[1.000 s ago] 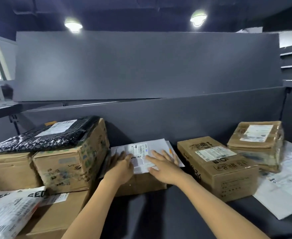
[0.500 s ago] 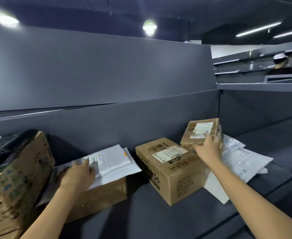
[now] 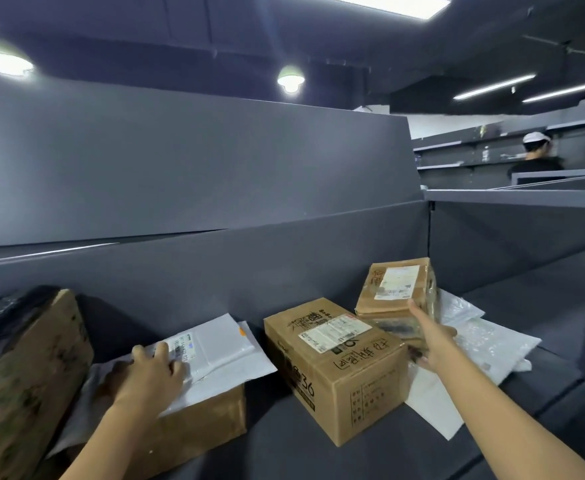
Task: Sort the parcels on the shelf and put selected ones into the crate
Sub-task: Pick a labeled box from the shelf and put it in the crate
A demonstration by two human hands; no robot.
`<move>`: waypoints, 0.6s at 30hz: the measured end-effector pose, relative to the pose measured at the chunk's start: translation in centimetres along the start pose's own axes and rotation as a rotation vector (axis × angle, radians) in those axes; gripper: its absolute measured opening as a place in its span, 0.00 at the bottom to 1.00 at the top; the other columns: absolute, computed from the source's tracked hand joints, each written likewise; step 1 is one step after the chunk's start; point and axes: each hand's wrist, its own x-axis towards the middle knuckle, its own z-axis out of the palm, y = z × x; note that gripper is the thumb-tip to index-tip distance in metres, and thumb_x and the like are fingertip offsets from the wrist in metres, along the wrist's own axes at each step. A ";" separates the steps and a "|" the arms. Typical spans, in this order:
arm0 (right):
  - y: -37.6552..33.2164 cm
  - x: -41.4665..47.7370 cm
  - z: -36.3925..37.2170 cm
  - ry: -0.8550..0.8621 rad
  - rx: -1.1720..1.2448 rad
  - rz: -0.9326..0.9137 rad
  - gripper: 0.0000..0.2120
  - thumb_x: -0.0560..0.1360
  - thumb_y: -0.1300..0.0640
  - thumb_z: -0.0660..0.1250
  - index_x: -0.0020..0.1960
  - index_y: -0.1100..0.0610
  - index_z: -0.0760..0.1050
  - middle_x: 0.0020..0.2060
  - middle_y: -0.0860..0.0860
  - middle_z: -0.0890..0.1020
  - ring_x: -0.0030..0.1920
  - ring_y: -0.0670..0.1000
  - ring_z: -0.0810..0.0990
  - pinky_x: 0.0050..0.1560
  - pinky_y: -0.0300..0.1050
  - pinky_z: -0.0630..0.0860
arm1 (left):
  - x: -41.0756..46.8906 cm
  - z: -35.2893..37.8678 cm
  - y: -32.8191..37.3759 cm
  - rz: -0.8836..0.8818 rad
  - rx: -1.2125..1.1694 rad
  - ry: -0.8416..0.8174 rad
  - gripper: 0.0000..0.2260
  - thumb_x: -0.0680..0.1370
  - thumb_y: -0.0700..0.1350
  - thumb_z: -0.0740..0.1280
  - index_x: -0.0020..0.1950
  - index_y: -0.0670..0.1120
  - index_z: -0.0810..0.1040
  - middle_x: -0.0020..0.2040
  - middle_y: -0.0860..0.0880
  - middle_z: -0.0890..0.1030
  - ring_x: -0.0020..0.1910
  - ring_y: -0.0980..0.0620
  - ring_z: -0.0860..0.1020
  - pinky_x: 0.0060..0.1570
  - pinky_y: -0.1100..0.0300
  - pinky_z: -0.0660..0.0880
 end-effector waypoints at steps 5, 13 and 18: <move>0.9 7.3 0.7 -0.006 0.121 0.009 0.69 0.34 0.26 0.75 0.70 0.45 0.55 0.67 0.57 0.70 0.63 0.63 0.72 0.60 0.64 0.71 | -0.6 -1.3 0.7 0.020 0.094 -0.053 0.19 0.81 0.36 0.49 0.72 0.37 0.59 0.68 0.33 0.65 0.67 0.31 0.61 0.57 0.40 0.60; -0.7 -1.3 0.7 -0.015 0.326 -0.084 0.43 0.61 0.47 0.78 0.69 0.56 0.61 0.60 0.59 0.75 0.52 0.58 0.80 0.35 0.44 0.76 | -0.8 -1.3 0.7 -0.006 0.068 -0.089 0.19 0.82 0.39 0.48 0.73 0.39 0.59 0.70 0.33 0.63 0.70 0.31 0.59 0.60 0.37 0.59; -0.4 -2.3 0.3 -0.009 0.465 -0.170 0.39 0.63 0.51 0.77 0.68 0.57 0.62 0.63 0.58 0.73 0.56 0.55 0.79 0.41 0.44 0.78 | -1.4 -2.2 1.2 -0.185 -0.155 -0.106 0.18 0.82 0.42 0.49 0.71 0.40 0.60 0.69 0.34 0.63 0.66 0.32 0.63 0.59 0.42 0.64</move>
